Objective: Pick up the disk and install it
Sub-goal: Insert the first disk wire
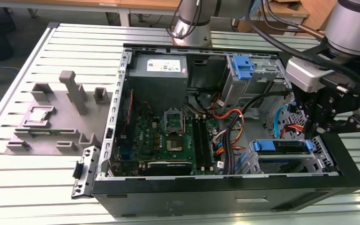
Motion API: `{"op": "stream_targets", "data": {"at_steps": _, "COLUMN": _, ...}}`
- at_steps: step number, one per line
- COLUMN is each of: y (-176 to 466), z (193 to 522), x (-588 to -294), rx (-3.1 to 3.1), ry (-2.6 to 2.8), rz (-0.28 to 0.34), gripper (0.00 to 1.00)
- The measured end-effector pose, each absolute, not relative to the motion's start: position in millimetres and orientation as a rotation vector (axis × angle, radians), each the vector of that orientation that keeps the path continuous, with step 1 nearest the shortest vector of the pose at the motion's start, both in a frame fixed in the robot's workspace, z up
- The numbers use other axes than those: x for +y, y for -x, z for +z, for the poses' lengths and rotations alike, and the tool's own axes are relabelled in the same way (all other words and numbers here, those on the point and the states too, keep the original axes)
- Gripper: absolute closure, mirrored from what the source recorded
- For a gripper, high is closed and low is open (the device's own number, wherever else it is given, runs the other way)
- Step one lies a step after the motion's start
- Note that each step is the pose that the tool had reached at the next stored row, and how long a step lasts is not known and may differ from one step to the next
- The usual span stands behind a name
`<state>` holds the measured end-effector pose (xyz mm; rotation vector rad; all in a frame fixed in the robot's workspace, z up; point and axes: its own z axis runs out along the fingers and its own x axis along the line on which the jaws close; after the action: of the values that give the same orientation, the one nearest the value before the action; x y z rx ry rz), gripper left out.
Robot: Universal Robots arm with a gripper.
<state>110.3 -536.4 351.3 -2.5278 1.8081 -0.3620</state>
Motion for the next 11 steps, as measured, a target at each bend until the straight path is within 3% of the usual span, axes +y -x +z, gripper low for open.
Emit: {"op": "stream_targets", "data": {"at_steps": 11, "y": -110.1, "z": 350.5, "x": -536.4, "rx": 2.010, "ry": 2.387, "rz": -0.353, "gripper": 0.83}}
